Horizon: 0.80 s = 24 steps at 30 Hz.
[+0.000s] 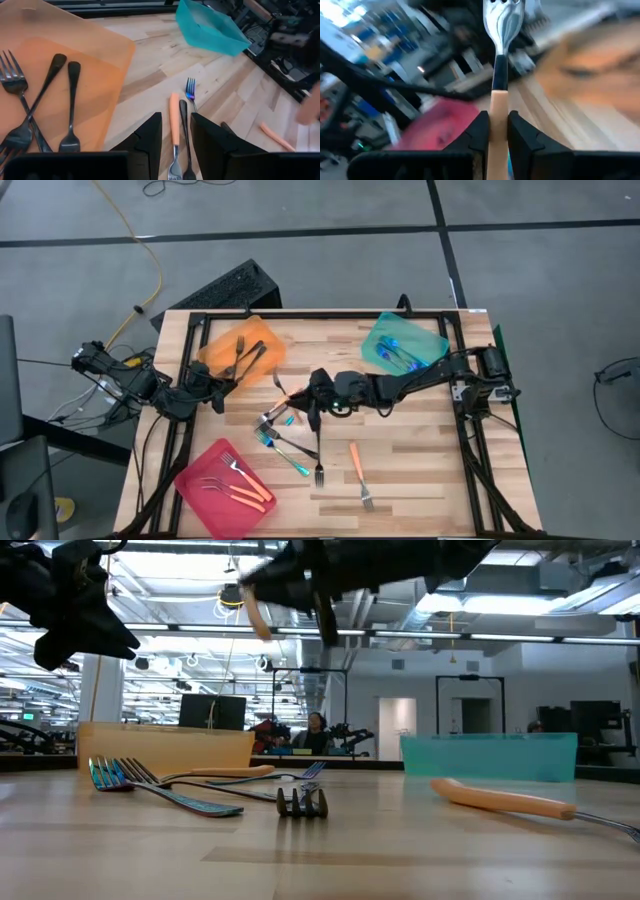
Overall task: Sort silverware by color (type)
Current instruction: Put the orange fork into the pink bin
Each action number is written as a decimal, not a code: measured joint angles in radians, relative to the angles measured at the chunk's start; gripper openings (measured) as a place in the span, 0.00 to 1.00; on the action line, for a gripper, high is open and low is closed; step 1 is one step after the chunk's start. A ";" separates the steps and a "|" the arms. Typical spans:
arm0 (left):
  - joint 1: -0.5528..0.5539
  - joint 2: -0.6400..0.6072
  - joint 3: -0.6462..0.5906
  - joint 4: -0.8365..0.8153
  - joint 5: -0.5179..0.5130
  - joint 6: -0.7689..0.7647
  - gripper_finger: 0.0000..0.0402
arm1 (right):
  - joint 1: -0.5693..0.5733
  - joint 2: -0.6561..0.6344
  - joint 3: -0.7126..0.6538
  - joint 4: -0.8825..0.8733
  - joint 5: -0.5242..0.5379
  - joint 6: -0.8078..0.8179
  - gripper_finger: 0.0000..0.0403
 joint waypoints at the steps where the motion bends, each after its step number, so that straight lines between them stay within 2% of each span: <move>1: 0.000 0.000 0.000 0.000 0.000 0.000 0.22 | 0.003 0.000 0.000 0.041 -0.001 -0.007 0.17; 14: 0.000 0.000 0.000 -0.002 0.000 0.043 0.22 | 0.064 0.007 0.000 0.582 -0.030 -0.060 0.17; 19: 0.000 0.000 0.000 -0.002 0.001 0.021 0.22 | 0.106 0.010 0.023 0.554 0.019 -0.061 0.17; 24: 0.000 0.000 0.000 -0.002 0.035 0.006 0.22 | 0.154 0.009 0.123 0.375 0.060 -0.121 0.17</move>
